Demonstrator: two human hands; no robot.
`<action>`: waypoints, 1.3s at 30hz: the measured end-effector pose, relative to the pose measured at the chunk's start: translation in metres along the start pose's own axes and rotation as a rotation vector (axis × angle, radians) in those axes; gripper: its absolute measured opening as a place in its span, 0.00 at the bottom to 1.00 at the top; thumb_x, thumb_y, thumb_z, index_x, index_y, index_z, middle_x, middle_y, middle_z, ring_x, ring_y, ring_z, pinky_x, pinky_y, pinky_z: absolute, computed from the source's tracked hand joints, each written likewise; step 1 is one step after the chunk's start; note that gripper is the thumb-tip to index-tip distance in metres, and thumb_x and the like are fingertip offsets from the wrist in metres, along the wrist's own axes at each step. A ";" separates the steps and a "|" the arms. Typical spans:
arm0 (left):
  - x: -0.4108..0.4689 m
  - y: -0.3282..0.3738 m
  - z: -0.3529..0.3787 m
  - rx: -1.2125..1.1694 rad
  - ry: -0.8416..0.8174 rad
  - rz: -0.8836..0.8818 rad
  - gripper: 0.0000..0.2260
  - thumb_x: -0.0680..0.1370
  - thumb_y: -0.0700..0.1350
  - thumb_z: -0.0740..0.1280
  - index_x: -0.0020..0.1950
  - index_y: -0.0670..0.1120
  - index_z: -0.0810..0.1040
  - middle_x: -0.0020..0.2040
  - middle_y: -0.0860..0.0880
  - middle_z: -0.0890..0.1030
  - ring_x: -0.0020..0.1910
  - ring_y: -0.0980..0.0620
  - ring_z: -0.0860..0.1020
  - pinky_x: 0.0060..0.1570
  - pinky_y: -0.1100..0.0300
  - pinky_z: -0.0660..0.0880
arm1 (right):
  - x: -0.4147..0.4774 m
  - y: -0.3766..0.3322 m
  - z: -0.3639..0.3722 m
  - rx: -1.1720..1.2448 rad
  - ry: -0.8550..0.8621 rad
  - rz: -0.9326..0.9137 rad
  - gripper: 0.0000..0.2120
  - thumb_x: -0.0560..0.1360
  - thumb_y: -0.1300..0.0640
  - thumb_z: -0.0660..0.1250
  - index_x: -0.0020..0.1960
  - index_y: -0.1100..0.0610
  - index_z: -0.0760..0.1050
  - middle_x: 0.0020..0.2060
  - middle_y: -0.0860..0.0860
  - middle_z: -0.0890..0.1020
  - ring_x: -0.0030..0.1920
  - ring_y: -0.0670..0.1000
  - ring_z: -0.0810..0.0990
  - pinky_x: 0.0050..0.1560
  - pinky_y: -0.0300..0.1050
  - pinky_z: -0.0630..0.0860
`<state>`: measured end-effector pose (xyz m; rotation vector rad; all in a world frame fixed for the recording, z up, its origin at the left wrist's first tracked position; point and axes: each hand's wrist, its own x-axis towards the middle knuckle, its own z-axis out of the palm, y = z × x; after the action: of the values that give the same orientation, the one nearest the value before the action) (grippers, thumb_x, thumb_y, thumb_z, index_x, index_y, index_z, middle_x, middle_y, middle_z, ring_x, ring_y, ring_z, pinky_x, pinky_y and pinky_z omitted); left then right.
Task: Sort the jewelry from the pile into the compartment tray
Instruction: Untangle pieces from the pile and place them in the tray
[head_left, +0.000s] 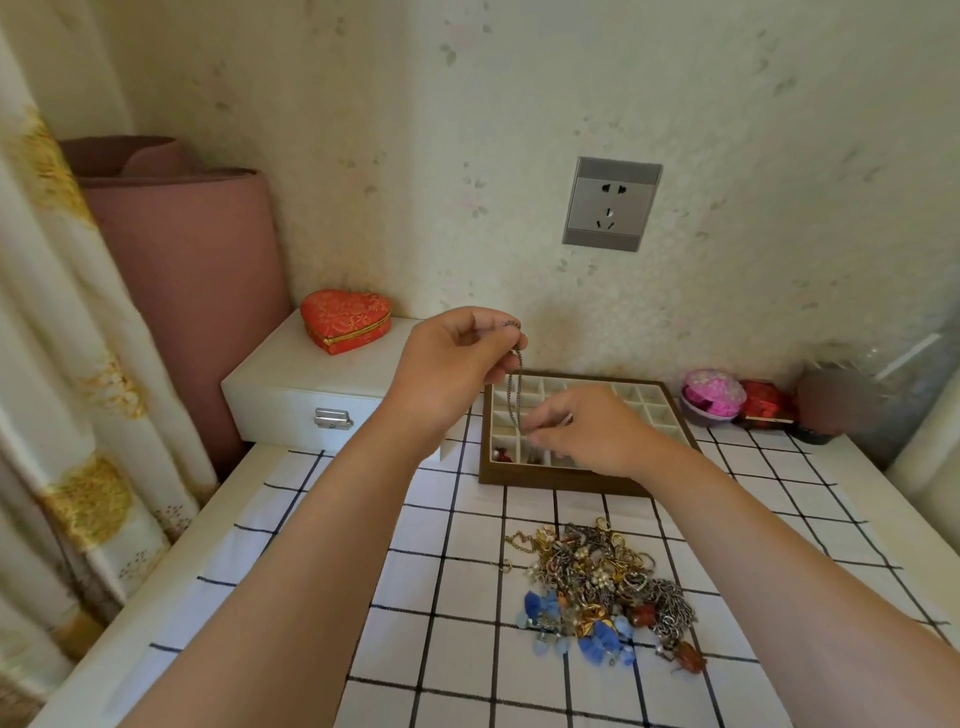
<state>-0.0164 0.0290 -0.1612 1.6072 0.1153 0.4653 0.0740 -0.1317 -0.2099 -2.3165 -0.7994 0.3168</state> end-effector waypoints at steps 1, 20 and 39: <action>0.004 0.000 0.003 0.038 -0.017 0.005 0.05 0.78 0.39 0.69 0.46 0.47 0.83 0.42 0.47 0.85 0.41 0.53 0.82 0.48 0.56 0.81 | 0.000 -0.001 -0.004 -0.044 -0.019 -0.009 0.12 0.76 0.59 0.72 0.59 0.52 0.82 0.51 0.45 0.83 0.48 0.43 0.81 0.51 0.37 0.74; 0.016 -0.060 0.022 0.688 -0.143 0.124 0.02 0.77 0.44 0.71 0.48 0.50 0.81 0.38 0.59 0.77 0.37 0.64 0.74 0.34 0.73 0.67 | 0.009 0.004 -0.011 -0.073 0.000 -0.035 0.03 0.72 0.58 0.75 0.43 0.58 0.85 0.39 0.56 0.86 0.36 0.49 0.81 0.46 0.49 0.80; -0.004 -0.097 0.006 0.927 -0.331 0.253 0.07 0.78 0.46 0.67 0.55 0.51 0.80 0.52 0.53 0.76 0.57 0.53 0.71 0.57 0.56 0.72 | -0.007 0.006 -0.001 -0.487 -0.177 -0.080 0.20 0.75 0.63 0.61 0.59 0.42 0.80 0.39 0.41 0.71 0.45 0.47 0.75 0.45 0.44 0.73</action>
<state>0.0020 0.0321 -0.2563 2.6072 -0.1520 0.3417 0.0719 -0.1401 -0.2126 -2.7218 -1.1589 0.3225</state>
